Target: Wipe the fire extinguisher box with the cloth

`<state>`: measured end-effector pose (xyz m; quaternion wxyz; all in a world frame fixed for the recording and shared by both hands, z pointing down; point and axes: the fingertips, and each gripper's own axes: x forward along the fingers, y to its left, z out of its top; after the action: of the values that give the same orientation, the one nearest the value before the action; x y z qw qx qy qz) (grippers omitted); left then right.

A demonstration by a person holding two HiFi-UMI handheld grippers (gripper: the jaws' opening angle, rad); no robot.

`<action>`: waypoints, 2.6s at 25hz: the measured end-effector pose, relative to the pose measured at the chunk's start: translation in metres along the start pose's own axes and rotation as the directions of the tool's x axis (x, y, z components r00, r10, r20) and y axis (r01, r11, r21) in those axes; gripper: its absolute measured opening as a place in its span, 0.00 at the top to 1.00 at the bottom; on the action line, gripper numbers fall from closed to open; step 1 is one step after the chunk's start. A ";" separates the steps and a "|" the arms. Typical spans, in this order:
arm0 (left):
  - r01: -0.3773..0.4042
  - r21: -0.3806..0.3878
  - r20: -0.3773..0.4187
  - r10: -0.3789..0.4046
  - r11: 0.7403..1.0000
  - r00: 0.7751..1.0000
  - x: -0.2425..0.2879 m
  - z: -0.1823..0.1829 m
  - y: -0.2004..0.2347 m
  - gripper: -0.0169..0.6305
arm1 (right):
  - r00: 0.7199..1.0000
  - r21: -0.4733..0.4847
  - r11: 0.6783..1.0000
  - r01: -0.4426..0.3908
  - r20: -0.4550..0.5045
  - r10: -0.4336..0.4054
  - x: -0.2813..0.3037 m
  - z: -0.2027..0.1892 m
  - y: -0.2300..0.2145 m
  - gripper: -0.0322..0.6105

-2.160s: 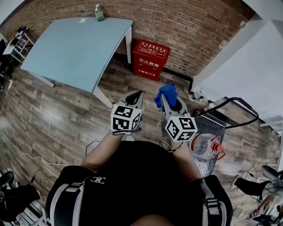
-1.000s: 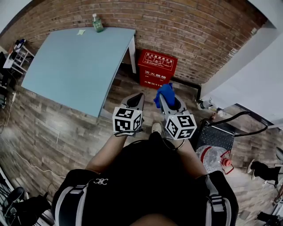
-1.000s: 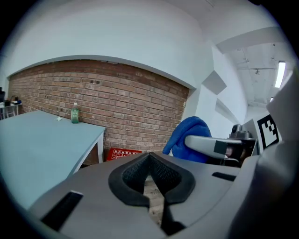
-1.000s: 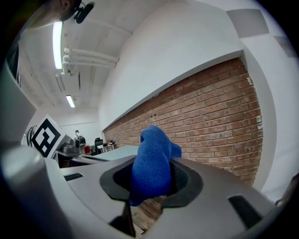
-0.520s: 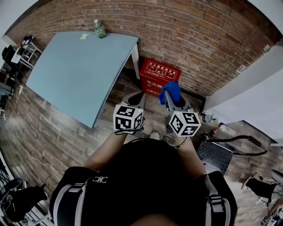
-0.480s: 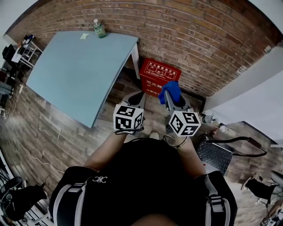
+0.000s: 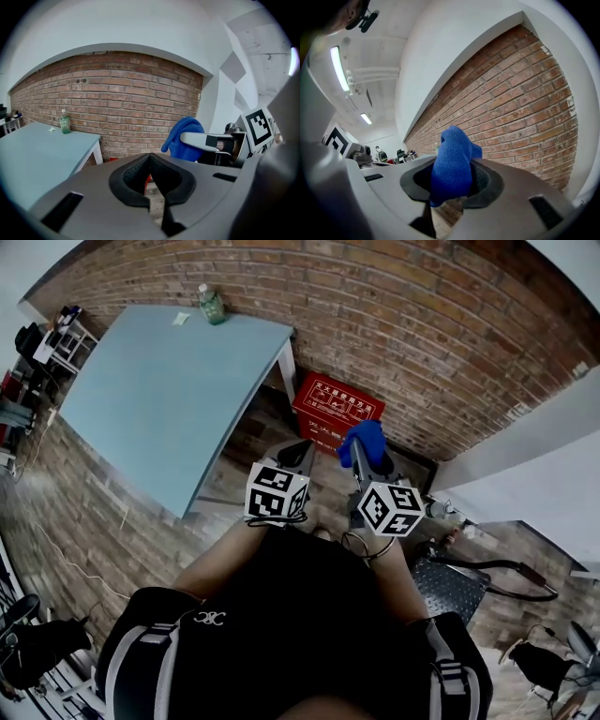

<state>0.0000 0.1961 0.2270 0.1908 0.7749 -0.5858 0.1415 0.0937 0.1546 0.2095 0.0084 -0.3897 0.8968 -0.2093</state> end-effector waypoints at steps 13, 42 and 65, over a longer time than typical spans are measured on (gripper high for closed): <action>0.107 -0.002 -0.002 -0.107 0.994 0.994 0.080 0.029 0.042 0.96 | 0.995 -0.001 0.996 0.093 -0.034 -0.093 0.071 0.011 -0.040 0.75; 0.074 -0.245 -0.025 -0.082 0.967 0.996 0.205 0.048 0.259 0.96 | 0.933 -0.114 0.992 0.060 -0.346 -0.096 0.304 -0.040 -0.041 0.75; -0.132 -0.385 -0.222 0.048 0.914 0.974 0.343 -0.079 0.235 0.96 | 0.822 -0.097 0.987 -0.131 -0.567 0.054 0.463 -0.200 -0.231 0.75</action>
<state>-0.1314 -0.1171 0.4800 0.3972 0.6731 -0.6143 0.1087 -0.1037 -0.2377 0.5489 -0.2712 -0.2665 0.8892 -0.2546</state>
